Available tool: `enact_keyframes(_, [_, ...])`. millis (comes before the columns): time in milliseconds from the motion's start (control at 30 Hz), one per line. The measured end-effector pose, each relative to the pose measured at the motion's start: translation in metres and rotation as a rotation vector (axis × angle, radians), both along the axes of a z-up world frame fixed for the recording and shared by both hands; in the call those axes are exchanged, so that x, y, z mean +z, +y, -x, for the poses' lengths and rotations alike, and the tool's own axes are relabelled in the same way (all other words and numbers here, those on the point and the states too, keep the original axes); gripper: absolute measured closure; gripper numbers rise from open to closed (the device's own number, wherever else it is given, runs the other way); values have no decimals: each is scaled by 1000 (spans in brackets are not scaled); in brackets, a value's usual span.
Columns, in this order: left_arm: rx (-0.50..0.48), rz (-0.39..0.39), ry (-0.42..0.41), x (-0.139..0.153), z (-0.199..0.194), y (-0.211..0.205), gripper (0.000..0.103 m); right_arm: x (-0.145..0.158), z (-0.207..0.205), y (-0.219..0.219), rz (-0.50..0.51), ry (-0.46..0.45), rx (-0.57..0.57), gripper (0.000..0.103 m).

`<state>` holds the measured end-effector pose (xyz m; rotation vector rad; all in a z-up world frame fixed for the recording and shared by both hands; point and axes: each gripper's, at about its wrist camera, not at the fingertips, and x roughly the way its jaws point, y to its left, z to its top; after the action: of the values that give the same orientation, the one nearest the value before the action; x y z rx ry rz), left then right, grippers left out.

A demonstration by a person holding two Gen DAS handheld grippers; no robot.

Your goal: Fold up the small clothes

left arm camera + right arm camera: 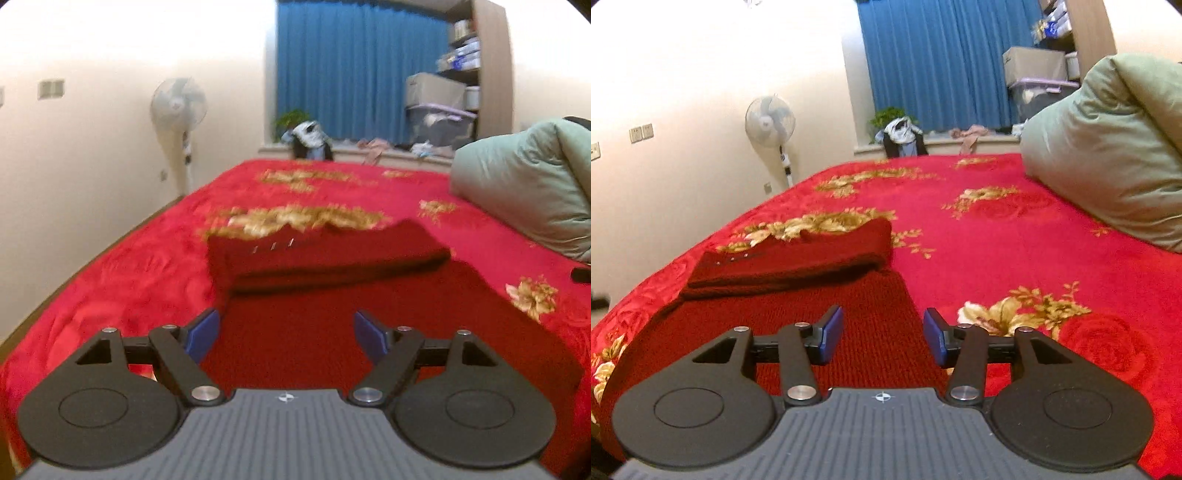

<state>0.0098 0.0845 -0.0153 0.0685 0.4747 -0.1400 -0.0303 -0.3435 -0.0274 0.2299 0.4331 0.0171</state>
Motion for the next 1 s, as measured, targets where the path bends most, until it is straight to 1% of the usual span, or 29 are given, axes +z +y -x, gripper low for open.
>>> enact_keyframes(67, [28,36,30,-1,13,1,19,-1,4,-1,-19,0,-18,52])
enact_keyframes(167, [47,53,66,1,29,-4,19,-3,12,1,-30,1,-28,52])
enact_keyframes(233, [66,22,81,3,37,-8,18,-6,15,4,-28,21,-27,52])
enact_keyframes(300, [112,-26,108,0,41,-12,16,-9,13,6,1,61,-14,52])
enact_keyframes(367, [134,-32,171,-14,37,-8,16,-19,7,8,63,121,-21,50])
enact_keyframes(400, [144,-25,219,-25,34,-4,17,-25,3,7,75,157,-34,50])
enact_keyframes(467, [178,-32,298,-45,27,2,18,-44,-6,-4,52,259,-75,50])
enact_keyframes(533, [226,-50,342,-65,22,10,18,-59,-15,-15,18,354,-119,50])
enact_keyframes(633, [295,-73,424,-92,19,20,20,-76,-23,-20,15,435,-147,50])
enact_keyframes(700, [324,-38,457,-95,18,27,20,-83,-23,-19,26,454,-141,50])
enact_keyframes(800, [322,-40,469,-97,16,30,20,-89,-24,-17,44,467,-118,50])
enact_keyframes(900, [323,-29,473,-100,16,32,20,-91,-23,-14,61,462,-104,53])
enact_keyframes(933, [323,-22,476,-100,16,33,20,-92,-21,-14,53,459,-95,61])
enact_keyframes(967, [323,-15,478,-100,16,34,20,-92,-21,-15,40,454,-82,66])
enact_keyframes(1000, [322,-9,480,-99,17,34,20,-92,-21,-14,42,451,-78,66])
